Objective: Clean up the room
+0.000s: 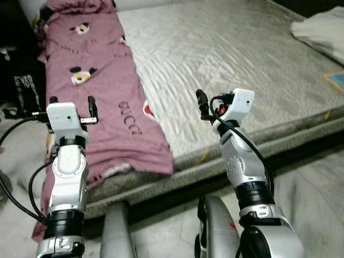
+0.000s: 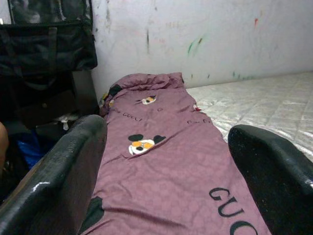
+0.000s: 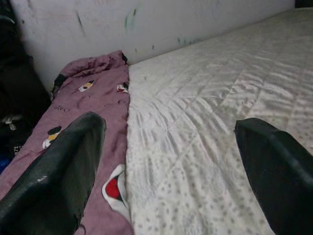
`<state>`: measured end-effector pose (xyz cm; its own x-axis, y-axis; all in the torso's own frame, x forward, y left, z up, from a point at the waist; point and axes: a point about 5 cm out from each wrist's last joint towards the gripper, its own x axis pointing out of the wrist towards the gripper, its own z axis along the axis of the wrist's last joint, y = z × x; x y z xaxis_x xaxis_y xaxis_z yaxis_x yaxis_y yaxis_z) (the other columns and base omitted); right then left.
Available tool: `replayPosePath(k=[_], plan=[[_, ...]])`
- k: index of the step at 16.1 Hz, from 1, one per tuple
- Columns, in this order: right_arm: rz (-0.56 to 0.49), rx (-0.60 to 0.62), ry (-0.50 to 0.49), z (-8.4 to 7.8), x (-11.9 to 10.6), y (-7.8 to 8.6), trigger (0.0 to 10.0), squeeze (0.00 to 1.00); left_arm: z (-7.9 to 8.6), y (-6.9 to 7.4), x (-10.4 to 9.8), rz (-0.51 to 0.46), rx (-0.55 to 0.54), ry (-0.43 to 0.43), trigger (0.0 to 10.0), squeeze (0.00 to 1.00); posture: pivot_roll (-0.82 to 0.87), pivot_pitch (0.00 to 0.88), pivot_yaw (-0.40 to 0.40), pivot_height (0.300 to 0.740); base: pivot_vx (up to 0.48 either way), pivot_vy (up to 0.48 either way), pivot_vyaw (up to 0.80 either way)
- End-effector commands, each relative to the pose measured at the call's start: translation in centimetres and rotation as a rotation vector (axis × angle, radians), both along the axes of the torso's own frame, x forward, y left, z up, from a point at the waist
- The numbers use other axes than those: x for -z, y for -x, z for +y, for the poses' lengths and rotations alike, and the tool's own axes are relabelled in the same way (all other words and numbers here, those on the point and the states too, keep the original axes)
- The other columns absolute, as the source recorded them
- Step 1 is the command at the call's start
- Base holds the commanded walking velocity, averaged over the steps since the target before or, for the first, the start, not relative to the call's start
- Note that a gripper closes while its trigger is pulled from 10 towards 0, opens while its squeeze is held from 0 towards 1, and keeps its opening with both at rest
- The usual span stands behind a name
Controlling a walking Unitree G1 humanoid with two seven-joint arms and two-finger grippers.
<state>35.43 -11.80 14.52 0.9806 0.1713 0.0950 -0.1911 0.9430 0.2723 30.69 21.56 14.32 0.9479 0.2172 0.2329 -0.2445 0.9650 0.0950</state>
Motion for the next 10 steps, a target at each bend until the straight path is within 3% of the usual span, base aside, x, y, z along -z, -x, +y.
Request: replayPosePath(k=[1,7,10], plan=[[-0.024,0.003,0.004,0.0,-0.7,-0.3,10.0,0.00,-0.1,-0.3,-0.8,-0.018,0.001,0.006,10.0,0.00,-0.05,0.000,0.022,0.672,0.000,0.000,0.00],[-0.034,0.024,0.032,-0.7,-0.6,-0.2,10.0,0.00,-0.8,-0.5,-0.2,0.026,0.037,-0.012,10.0,0.00,-0.07,0.000,0.019,0.740,0.000,0.000,0.00],[-0.018,0.012,0.074,-1.4,0.3,0.2,10.0,0.00,-1.0,-0.5,0.1,0.049,0.043,-0.028,10.0,0.00,-0.07,0.000,0.018,0.740,0.000,0.000,0.00]])
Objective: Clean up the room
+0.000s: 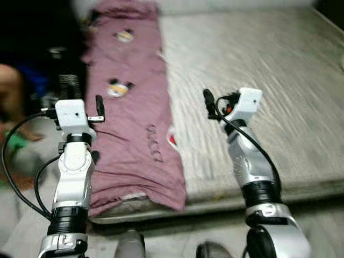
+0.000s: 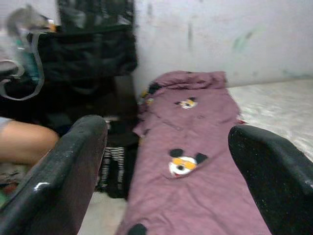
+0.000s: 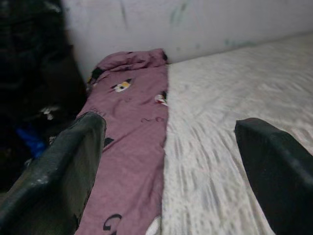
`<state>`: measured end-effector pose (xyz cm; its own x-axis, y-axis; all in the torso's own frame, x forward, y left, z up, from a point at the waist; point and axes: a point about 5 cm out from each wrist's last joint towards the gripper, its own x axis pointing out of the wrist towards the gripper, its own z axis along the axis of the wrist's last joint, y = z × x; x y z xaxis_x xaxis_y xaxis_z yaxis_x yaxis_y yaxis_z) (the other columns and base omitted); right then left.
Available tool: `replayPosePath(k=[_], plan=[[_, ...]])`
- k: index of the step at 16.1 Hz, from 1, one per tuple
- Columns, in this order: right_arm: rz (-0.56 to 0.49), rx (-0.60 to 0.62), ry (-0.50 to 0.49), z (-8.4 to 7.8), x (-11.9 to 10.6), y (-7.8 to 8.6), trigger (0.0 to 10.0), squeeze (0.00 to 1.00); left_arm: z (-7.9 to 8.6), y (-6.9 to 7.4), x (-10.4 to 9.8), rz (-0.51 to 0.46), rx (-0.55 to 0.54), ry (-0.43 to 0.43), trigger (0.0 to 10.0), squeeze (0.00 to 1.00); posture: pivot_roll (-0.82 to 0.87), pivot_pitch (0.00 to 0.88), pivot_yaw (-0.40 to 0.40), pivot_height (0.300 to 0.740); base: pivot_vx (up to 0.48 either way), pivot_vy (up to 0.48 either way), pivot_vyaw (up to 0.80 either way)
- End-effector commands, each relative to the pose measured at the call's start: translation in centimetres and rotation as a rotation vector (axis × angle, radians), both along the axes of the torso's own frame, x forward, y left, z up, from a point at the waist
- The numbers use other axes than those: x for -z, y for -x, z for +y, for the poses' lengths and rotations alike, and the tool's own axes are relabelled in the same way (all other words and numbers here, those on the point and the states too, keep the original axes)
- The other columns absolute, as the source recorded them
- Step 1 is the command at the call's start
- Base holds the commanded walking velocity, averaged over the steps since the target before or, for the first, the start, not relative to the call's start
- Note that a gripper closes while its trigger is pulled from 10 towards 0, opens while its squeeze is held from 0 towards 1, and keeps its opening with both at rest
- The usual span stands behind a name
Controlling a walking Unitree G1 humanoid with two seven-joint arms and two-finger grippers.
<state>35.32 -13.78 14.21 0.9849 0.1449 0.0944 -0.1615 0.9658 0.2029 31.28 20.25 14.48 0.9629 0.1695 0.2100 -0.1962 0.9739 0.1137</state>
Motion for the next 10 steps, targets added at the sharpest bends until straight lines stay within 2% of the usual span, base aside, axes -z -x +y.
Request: replayPosePath(k=[1,3,8,10], plan=[[0.005,-0.023,0.019,0.1,0.5,0.4,10.0,0.00,0.3,0.1,0.5,0.034,0.001,-0.021,10.0,0.00,-0.07,0.000,0.020,0.740,0.000,0.000,0.00],[0.028,-0.004,0.046,-1.1,1.4,0.9,10.0,0.00,0.7,0.2,0.9,0.053,0.003,-0.033,10.0,0.00,-0.07,0.000,0.024,0.740,0.000,0.000,0.00],[0.023,-0.002,0.054,-0.9,1.3,0.8,10.0,0.00,0.1,0.0,0.8,0.055,0.008,-0.049,10.0,0.00,-0.07,0.000,0.027,0.740,0.000,0.000,0.00],[0.024,0.008,0.055,-0.9,1.3,0.6,10.0,0.00,0.3,0.0,1.0,0.062,0.008,-0.021,10.0,0.00,-0.07,0.000,0.027,0.740,0.000,0.000,0.00]])
